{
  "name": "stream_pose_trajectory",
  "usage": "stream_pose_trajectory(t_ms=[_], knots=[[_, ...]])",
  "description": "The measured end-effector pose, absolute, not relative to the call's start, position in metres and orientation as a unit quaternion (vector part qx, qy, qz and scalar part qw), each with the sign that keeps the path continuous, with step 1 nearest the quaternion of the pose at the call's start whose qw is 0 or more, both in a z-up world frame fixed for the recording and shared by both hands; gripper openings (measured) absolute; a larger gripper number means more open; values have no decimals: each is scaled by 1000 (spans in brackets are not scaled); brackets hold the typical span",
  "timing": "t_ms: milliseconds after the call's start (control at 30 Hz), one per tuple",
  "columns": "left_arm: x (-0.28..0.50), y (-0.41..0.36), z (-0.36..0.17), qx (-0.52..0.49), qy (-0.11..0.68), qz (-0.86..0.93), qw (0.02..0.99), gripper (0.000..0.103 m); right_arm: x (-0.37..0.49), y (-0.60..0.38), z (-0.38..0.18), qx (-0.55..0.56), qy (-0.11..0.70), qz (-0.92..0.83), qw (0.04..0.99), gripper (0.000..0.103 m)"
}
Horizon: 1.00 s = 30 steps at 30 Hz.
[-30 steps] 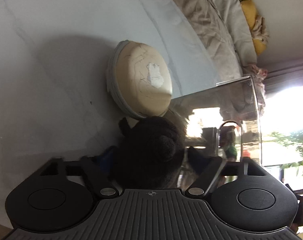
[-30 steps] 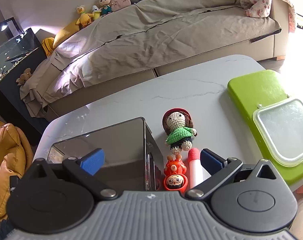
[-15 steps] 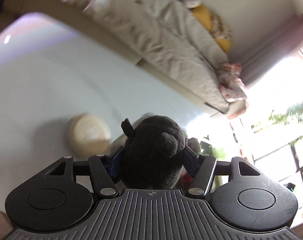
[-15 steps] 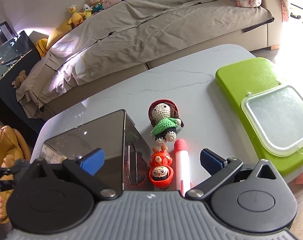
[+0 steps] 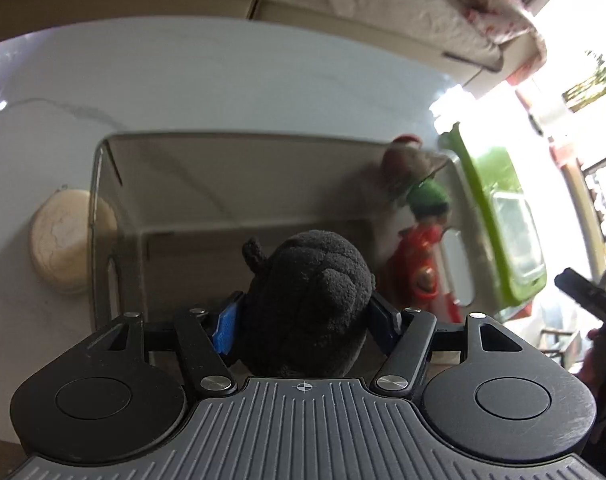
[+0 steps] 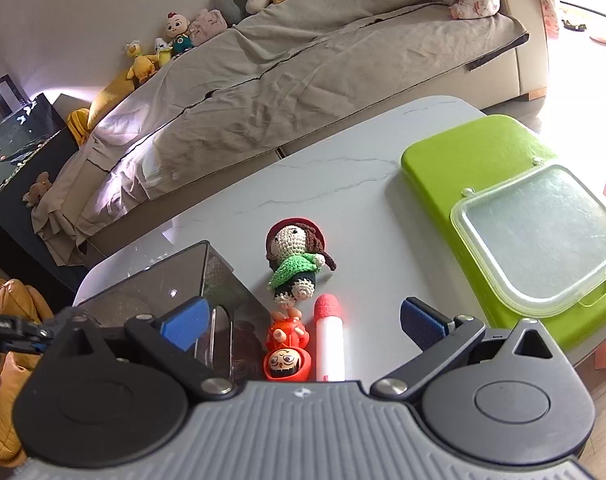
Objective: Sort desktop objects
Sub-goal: 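Lower the plush into the bin with left gripper while right gripper nears the doll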
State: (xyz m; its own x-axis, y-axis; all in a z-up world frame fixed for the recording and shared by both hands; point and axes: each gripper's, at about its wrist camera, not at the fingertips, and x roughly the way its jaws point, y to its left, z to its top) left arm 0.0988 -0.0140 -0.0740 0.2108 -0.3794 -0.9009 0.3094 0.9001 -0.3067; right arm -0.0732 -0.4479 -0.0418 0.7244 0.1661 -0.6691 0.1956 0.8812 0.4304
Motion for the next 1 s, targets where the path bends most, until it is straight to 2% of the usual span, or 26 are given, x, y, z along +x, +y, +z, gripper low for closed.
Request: stream_pose_trajectory(t_ms=[133, 267, 533, 733, 833, 900, 1000], knots=[[102, -39, -118, 43, 633, -191, 749, 69, -67, -452, -58, 236, 386, -12, 892, 103], [104, -50, -140, 103, 648, -174, 734, 69, -57, -450, -79, 235, 405, -16, 884, 103], [107, -77, -160, 188, 651, -131, 724, 71, -21, -444, -106, 239, 422, -17, 874, 103], [106, -86, -144, 234, 618, -122, 740, 73, 15, -452, -118, 268, 414, -13, 870, 103], [104, -86, -132, 248, 603, -116, 749, 83, 35, -457, -126, 280, 415, -13, 865, 103], [102, -84, -123, 254, 590, -114, 757, 93, 50, -460, -132, 283, 424, -18, 860, 103], [98, -82, -106, 257, 574, -118, 769, 93, 70, -457, -140, 266, 436, -28, 859, 103]])
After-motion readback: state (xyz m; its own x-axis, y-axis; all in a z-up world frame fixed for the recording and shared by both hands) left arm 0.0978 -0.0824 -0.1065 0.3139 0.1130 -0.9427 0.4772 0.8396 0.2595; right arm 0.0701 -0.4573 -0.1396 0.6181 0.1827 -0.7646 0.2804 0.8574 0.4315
